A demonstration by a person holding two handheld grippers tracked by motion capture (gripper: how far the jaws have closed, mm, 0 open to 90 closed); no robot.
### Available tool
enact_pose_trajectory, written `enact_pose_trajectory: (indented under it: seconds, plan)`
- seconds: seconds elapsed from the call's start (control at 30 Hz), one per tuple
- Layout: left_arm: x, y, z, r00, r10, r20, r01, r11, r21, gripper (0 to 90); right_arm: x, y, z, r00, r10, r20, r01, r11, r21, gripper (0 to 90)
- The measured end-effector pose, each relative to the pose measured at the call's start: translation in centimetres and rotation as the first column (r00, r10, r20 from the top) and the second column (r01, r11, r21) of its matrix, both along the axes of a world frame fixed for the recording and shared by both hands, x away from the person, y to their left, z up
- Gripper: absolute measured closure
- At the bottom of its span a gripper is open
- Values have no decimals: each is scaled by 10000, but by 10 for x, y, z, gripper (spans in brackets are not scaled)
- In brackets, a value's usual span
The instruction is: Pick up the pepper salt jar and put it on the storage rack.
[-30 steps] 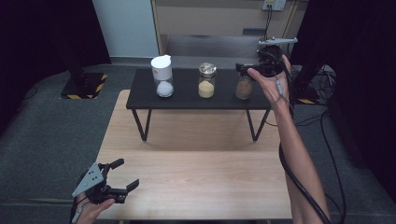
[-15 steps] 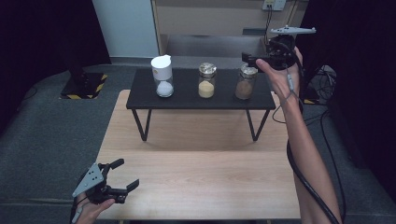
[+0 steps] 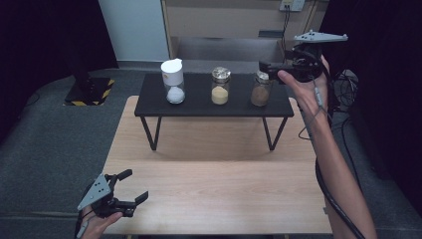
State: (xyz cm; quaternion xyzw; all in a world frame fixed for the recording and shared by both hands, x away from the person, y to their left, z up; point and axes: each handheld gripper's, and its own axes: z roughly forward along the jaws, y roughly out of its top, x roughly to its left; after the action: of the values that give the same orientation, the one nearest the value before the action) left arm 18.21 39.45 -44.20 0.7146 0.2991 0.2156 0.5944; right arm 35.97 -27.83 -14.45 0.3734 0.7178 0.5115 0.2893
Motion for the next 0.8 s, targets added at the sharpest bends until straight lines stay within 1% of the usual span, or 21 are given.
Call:
enact_pose_trajectory:
  seconds: [0.2,0.23,0.27,0.43,0.6,0.7,0.8]
  plan:
    - [0,0,0,10000,-7,3,7,10000,15,32,-19,-3,-6,9983,532,231,-532,9986,6,88]
    - [0,0,0,10000,-7,3,7,10000,15,32,-19,-3,-6,9983,532,231,-532,9986,6,88]
    - [0,0,0,10000,-16,13,16,10000,22,32,-28,-4,-10,9964,776,349,-776,9970,-19,88]
    - [0,0,0,10000,-3,4,3,10000,25,32,-43,-8,-15,9916,1167,552,-1174,9930,113,88]
    - [0,0,0,10000,-11,2,11,10000,31,32,-55,-10,-25,9856,1544,690,-1560,9876,182,88]
    - [0,0,0,10000,-5,-10,5,10000,34,32,-61,-11,-30,9810,1818,670,-1835,9828,200,88]
    - [0,0,0,10000,-3,-7,3,10000,35,32,-68,-11,-36,9748,2116,707,-2126,9771,65,87]
